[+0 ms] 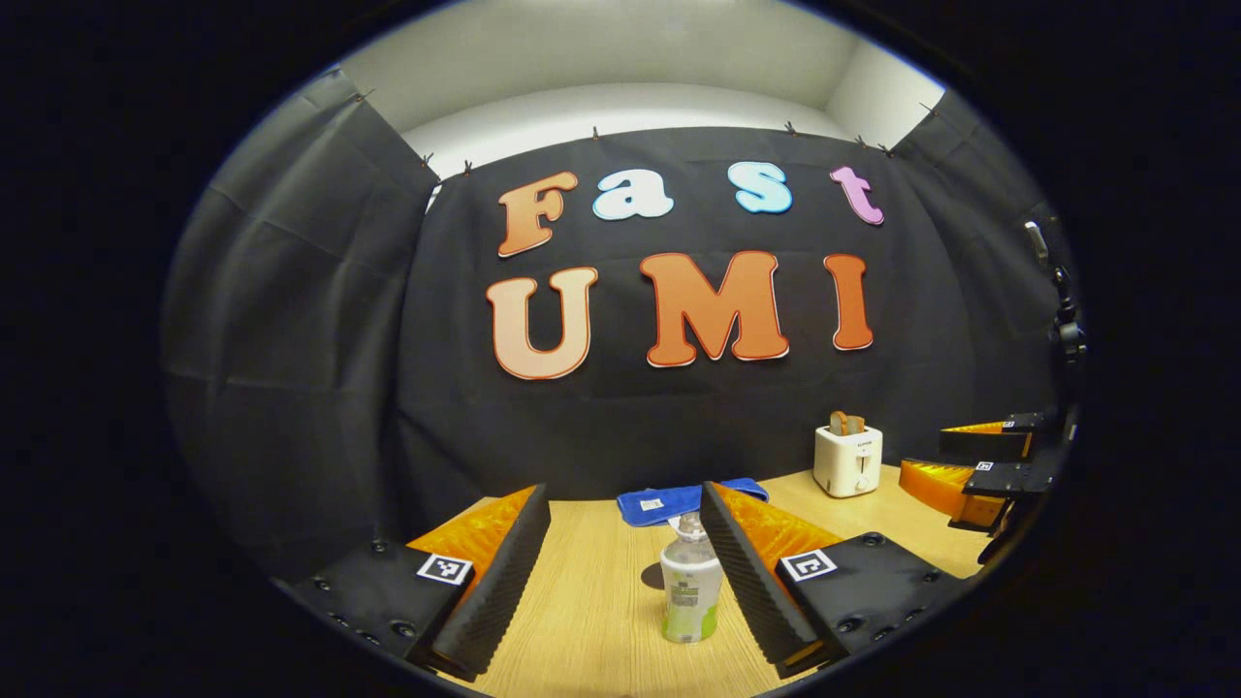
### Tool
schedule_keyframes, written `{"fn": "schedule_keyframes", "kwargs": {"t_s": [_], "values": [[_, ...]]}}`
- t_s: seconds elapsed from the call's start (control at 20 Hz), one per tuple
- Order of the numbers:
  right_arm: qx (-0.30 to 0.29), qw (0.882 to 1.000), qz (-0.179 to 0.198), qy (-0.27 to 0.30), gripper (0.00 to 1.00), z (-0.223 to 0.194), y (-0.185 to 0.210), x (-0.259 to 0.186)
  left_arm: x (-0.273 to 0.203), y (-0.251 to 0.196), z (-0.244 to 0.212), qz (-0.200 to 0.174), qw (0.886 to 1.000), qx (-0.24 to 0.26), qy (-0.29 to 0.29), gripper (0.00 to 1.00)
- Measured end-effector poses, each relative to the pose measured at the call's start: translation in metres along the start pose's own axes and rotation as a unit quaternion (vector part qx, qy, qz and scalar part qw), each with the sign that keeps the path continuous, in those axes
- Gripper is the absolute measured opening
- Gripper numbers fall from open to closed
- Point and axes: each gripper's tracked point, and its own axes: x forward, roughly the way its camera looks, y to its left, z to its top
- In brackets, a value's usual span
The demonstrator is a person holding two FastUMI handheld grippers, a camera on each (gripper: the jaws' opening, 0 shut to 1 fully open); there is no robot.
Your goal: Open the teacup lid with one hand, grasp the water bottle and pour water into the teacup with the other hand; after pouring, place the water bottle on the coaster and then close the teacup lid.
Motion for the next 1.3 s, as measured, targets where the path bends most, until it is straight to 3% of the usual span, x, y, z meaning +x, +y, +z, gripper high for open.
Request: {"fn": "schedule_keyframes", "kwargs": {"t_s": [0.05,0.15,0.2,0.25,0.4,0.45,0.6,0.65,0.75,0.8,0.85,0.95,1.0,1.1,1.15,1.3], "values": [[0.000,1.000,0.004,0.011,0.91,-0.008,0.001,0.004,0.001,-0.001,-0.009,-0.004,1.000,-0.003,0.007,0.99],[-0.001,1.000,0.012,0.029,0.91,-0.025,0.007,0.012,0.003,-0.003,-0.022,-0.009,1.000,-0.001,0.017,0.95],[-0.001,0.999,0.017,0.035,0.91,-0.033,0.009,0.014,0.003,-0.003,-0.026,-0.011,1.000,0.003,0.019,0.99],[0.001,0.999,0.020,0.041,0.90,-0.038,0.011,0.017,0.003,-0.005,-0.028,-0.013,1.000,0.007,0.018,0.96],[0.009,0.998,0.033,0.056,0.91,-0.052,0.022,0.025,0.002,-0.016,-0.035,-0.034,0.999,0.016,0.015,0.99],[0.008,0.997,0.038,0.063,0.91,-0.058,0.025,0.028,0.002,-0.018,-0.037,-0.037,0.999,0.020,0.015,0.95],[0.001,0.996,0.045,0.077,0.83,-0.072,0.031,0.035,0.003,-0.020,-0.044,-0.035,0.998,0.039,0.017,1.00],[0.001,0.996,0.047,0.082,0.83,-0.078,0.033,0.038,0.003,-0.019,-0.045,-0.034,0.998,0.043,0.018,0.95],[-0.004,0.994,0.054,0.097,0.81,-0.091,0.039,0.041,0.002,-0.021,-0.048,-0.038,0.998,0.043,0.021,0.95],[-0.009,0.993,0.057,0.103,0.72,-0.096,0.043,0.044,0.003,-0.023,-0.050,-0.041,0.998,0.040,0.023,0.95],[-0.015,0.992,0.058,0.108,0.75,-0.101,0.045,0.045,0.003,-0.024,-0.052,-0.042,0.998,0.038,0.024,0.99],[-0.023,0.991,0.061,0.117,0.75,-0.111,0.048,0.049,0.004,-0.024,-0.055,-0.042,0.998,0.040,0.029,0.95],[-0.026,0.990,0.059,0.125,0.75,-0.117,0.047,0.052,0.005,-0.024,-0.055,-0.041,0.998,0.041,0.031,0.99],[-0.027,0.989,0.053,0.139,0.63,-0.126,0.045,0.055,0.004,-0.025,-0.059,-0.042,0.998,0.044,0.034,0.95],[-0.026,0.988,0.054,0.142,0.60,-0.129,0.046,0.056,0.005,-0.027,-0.060,-0.043,0.997,0.044,0.036,0.99],[-0.025,0.985,0.062,0.158,0.53,-0.137,0.050,0.056,0.006,-0.031,-0.063,-0.046,0.997,0.048,0.040,0.99]]}}
